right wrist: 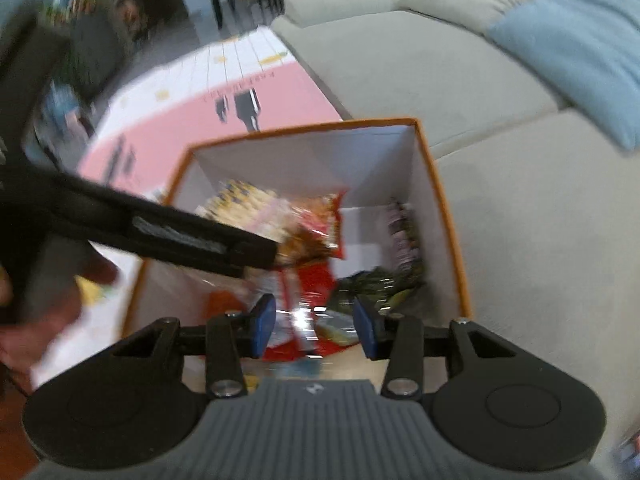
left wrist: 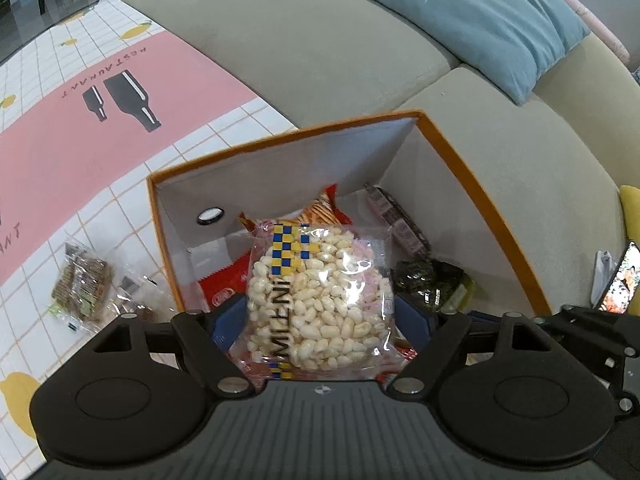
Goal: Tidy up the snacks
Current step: 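Lower the puff bag and sausage into the box and open both tools, then withdraw both tools from the box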
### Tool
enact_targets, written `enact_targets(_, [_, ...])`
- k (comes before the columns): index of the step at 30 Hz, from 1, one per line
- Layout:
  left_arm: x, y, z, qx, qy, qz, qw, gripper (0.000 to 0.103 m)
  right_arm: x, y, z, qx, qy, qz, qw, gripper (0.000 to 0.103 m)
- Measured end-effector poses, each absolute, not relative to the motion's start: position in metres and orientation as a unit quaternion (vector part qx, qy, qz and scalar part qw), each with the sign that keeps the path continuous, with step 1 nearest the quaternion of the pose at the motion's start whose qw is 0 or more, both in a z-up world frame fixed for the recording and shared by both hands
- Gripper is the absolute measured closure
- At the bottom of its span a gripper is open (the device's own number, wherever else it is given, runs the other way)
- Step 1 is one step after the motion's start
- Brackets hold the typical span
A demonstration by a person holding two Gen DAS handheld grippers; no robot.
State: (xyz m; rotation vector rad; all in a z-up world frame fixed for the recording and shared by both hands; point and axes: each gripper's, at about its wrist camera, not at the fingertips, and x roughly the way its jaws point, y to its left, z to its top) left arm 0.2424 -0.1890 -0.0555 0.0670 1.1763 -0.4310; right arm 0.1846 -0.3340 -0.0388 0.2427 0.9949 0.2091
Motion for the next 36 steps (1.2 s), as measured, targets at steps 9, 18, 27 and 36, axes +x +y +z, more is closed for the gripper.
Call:
enact_targets(9, [0.248, -0.179, -0.051, 0.000, 0.545, -0.186, 0.818, 0.010, 0.178, -0.335, -0.030, 0.197, 0.455, 0.090, 0.863, 0.061])
enact_targets(18, [0.235, -0.194, -0.050, 0.019, 0.545, -0.212, 0.811, 0.012, 0.176, -0.329, -0.031, 0.229, 0.449, 0.098, 0.858, 0.072])
enact_targets(27, [0.240, -0.185, -0.040, 0.001, 0.540, -0.214, 0.814, 0.013, 0.184, -0.331, -0.043, 0.205, 0.462, 0.065, 0.860, 0.103])
enact_targets(36, [0.228, -0.161, -0.008, -0.003, 0.498, -0.205, 0.843, 0.014, 0.193, -0.340, -0.045, 0.119, 0.459, 0.001, 0.880, 0.103])
